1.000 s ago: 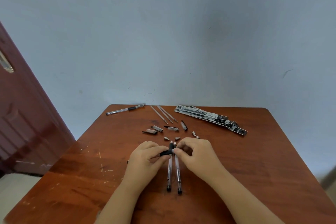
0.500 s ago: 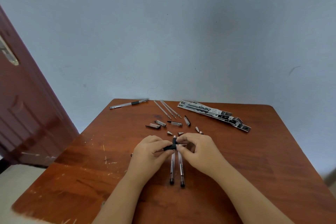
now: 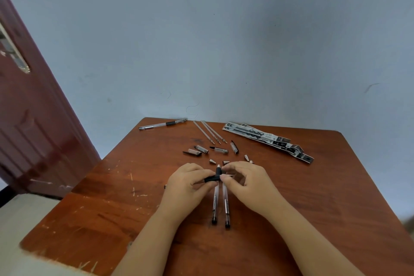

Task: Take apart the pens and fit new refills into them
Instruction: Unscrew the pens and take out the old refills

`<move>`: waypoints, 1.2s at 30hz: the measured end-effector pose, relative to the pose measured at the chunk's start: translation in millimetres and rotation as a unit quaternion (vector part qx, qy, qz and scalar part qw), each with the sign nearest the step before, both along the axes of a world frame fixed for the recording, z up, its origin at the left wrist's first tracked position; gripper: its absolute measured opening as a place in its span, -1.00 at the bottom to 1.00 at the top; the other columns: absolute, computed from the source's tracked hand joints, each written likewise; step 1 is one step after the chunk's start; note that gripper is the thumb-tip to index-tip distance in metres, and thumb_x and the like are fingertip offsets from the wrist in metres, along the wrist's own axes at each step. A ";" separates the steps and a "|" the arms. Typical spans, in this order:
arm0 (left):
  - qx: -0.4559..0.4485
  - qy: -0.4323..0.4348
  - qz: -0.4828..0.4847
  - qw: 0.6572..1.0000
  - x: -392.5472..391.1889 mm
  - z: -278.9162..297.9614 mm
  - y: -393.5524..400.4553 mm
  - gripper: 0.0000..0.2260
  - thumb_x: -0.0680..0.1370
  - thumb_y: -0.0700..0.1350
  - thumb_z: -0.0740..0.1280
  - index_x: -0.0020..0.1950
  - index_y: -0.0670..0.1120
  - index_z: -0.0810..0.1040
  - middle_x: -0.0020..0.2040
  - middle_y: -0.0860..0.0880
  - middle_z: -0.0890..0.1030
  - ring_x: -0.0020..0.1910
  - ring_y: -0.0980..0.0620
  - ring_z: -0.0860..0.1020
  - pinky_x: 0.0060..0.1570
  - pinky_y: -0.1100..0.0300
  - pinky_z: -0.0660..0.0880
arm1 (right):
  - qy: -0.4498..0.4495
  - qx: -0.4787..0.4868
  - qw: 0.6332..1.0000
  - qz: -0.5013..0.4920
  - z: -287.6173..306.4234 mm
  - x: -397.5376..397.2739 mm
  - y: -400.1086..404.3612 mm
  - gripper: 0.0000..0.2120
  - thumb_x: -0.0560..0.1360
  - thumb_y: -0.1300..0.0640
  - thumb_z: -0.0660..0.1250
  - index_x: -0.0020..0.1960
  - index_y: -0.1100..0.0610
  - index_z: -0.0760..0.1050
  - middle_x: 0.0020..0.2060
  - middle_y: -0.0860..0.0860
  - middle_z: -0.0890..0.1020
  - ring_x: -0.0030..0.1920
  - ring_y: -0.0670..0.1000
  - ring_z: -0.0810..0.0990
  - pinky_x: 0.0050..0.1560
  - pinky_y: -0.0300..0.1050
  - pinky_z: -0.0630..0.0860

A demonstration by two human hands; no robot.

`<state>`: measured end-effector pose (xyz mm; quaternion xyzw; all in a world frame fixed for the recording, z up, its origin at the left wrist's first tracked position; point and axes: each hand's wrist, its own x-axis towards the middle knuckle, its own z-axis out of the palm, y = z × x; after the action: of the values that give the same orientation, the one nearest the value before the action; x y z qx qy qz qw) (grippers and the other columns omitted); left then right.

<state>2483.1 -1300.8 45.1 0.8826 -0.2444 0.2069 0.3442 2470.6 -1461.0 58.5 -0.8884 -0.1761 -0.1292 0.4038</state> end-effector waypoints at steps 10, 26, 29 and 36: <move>-0.023 0.035 0.071 0.997 0.9 6.4 6.3 -0.83 0.39 -0.21 0.45 -0.04 -0.09 0.66 -0.24 0.12 0.52 -0.15 0.07 0.50 -0.05 0.08 0.51 | -0.051 0.018 0.995 -0.079 4.5 -0.1 -5.3 -0.87 0.40 0.28 0.35 -0.08 0.15 0.60 -0.28 -0.24 0.44 -0.26 -0.20 0.47 -0.16 -0.46 0.39; -0.009 0.141 0.260 0.955 12.5 7.1 19.8 -0.75 0.59 -0.04 0.14 0.22 0.01 0.48 -0.13 0.09 0.40 -0.14 0.16 0.37 -0.19 0.33 0.33 | -0.001 -0.077 0.994 -0.073 -0.2 4.4 11.5 -0.81 0.43 0.26 0.34 0.00 0.05 0.48 -0.20 -0.15 0.58 -0.23 -0.23 0.51 -0.07 -0.37 0.48; -0.034 0.130 0.262 0.956 11.8 7.8 23.1 -0.76 0.59 -0.04 0.14 0.21 0.01 0.48 -0.06 0.07 0.47 -0.05 0.13 0.43 -0.12 0.31 0.37 | -0.010 -0.118 0.990 -0.083 1.9 19.5 21.2 -0.84 0.43 0.22 0.33 0.02 0.14 0.54 -0.09 -0.01 0.65 -0.10 -0.12 0.54 0.11 -0.14 0.46; -0.058 0.119 0.253 0.958 10.4 5.9 27.0 -0.77 0.59 -0.05 0.14 0.19 0.02 0.49 0.02 0.06 0.51 0.03 0.11 0.44 -0.09 0.32 0.32 | -0.093 -0.263 0.954 -0.112 -2.0 51.6 60.5 -0.80 0.18 0.11 0.56 -0.22 0.00 0.63 -0.28 -0.03 0.58 -0.16 0.04 0.53 -0.23 -0.15 0.32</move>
<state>2493.5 -1273.8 51.0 0.9125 0.0424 0.1942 0.3574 2522.2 -1400.5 56.5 -0.9613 -0.1398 -0.2046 0.1208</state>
